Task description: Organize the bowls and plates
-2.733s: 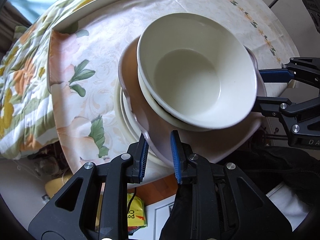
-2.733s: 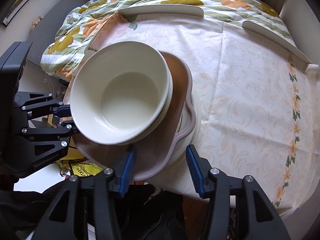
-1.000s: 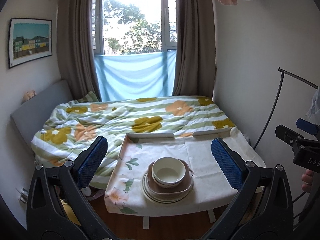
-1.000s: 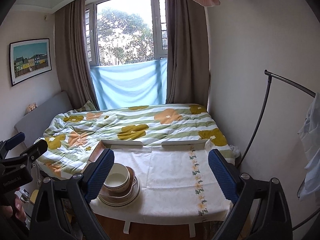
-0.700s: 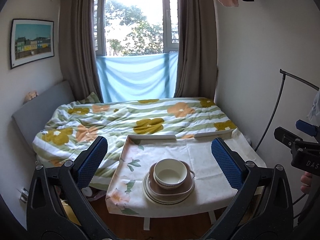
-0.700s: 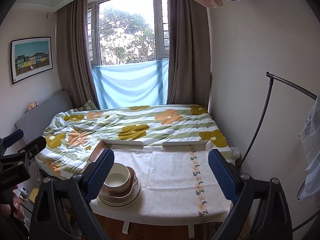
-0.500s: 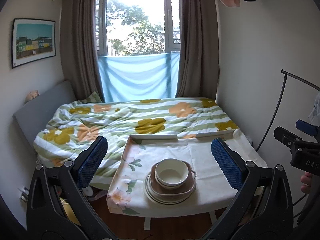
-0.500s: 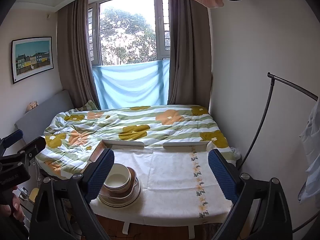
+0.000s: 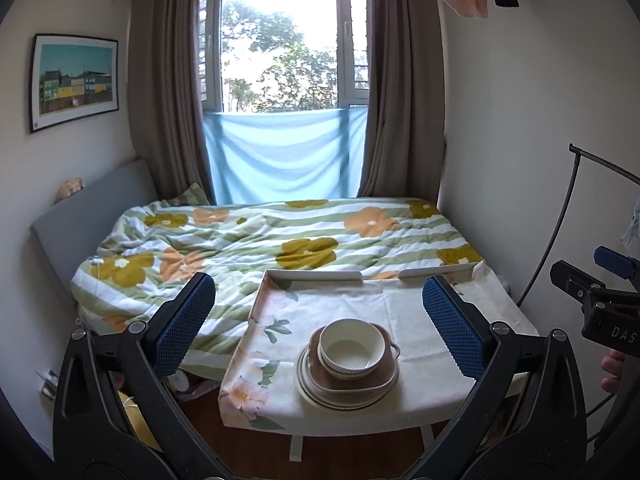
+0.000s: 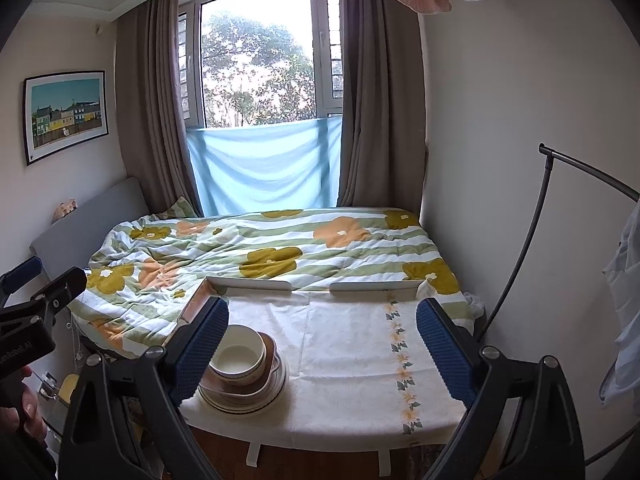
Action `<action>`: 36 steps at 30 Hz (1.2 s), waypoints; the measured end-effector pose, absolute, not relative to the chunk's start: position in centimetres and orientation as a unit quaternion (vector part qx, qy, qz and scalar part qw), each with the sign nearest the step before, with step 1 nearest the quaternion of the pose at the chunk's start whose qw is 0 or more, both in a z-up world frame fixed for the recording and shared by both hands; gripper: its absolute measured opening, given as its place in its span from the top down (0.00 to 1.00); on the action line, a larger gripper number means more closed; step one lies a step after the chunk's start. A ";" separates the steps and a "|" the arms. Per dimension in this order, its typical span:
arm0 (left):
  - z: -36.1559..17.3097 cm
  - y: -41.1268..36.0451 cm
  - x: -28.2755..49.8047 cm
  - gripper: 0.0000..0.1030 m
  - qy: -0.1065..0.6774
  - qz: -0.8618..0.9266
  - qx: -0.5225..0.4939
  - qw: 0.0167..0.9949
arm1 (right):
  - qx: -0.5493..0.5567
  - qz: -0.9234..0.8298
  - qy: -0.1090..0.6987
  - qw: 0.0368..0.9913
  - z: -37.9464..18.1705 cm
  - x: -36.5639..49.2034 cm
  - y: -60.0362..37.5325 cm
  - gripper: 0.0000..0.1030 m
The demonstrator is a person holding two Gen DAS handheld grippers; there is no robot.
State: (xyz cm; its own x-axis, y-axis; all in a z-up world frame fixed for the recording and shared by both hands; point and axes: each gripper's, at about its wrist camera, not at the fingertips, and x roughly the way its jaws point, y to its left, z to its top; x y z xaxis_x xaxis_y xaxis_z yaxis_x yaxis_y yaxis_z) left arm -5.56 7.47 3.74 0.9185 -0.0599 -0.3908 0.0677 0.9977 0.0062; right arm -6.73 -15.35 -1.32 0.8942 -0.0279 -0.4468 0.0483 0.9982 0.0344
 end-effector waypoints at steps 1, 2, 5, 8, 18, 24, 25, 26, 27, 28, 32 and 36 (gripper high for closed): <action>3.7 7.5 -5.6 0.00 0.199 -0.032 0.010 0.979 | 0.022 -0.020 0.229 0.973 -1.3 -6.7 -15.3 0.09; 3.7 7.5 -5.6 0.00 0.200 -0.032 0.011 0.979 | 0.022 -0.019 0.229 0.973 -1.3 -6.7 -15.3 0.09; 3.8 7.5 -5.6 0.00 0.200 -0.032 0.011 0.979 | 0.023 -0.019 0.229 0.973 -1.3 -6.7 -15.4 0.09; 3.7 7.5 -5.6 0.00 0.201 -0.032 0.011 0.979 | 0.022 -0.019 0.230 0.973 -1.3 -6.7 -15.4 0.09; 3.6 7.6 -5.8 0.00 0.204 -0.027 0.012 0.979 | 0.022 -0.020 0.232 0.972 -1.4 -6.9 -15.0 0.09; 3.6 8.0 -5.6 0.00 0.207 -0.026 0.005 0.978 | 0.022 -0.020 0.233 0.972 -1.5 -6.9 -14.9 0.09; 3.5 8.0 -5.6 0.00 0.207 -0.019 0.008 0.978 | 0.022 -0.020 0.233 0.972 -1.5 -6.9 -14.9 0.09; 3.5 7.9 -5.6 0.00 0.206 -0.012 0.011 0.978 | 0.022 -0.020 0.233 0.972 -1.5 -6.9 -14.9 0.09; 3.5 7.9 -5.6 0.00 0.204 -0.006 0.014 0.979 | 0.022 -0.020 0.233 0.972 -1.5 -6.9 -14.9 0.09; 3.5 7.9 -5.6 0.00 0.202 -0.005 0.015 0.979 | 0.022 -0.020 0.233 0.972 -1.5 -6.9 -14.9 0.09; 3.5 8.2 -5.7 0.00 0.195 -0.007 0.011 0.981 | 0.022 -0.019 0.234 0.972 -1.5 -6.9 -15.0 0.09; 3.6 8.2 -5.6 0.00 0.189 0.000 0.016 0.982 | 0.024 -0.018 0.237 0.971 -1.9 -6.9 -14.8 0.09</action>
State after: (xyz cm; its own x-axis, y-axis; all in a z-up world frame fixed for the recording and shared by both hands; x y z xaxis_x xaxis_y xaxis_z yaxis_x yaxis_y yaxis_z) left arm -5.64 8.25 3.61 0.9286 0.0064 -0.3710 0.0060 0.9995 0.0323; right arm -6.87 -14.78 -1.88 0.8867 -0.0230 -0.4617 0.0455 0.9983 0.0376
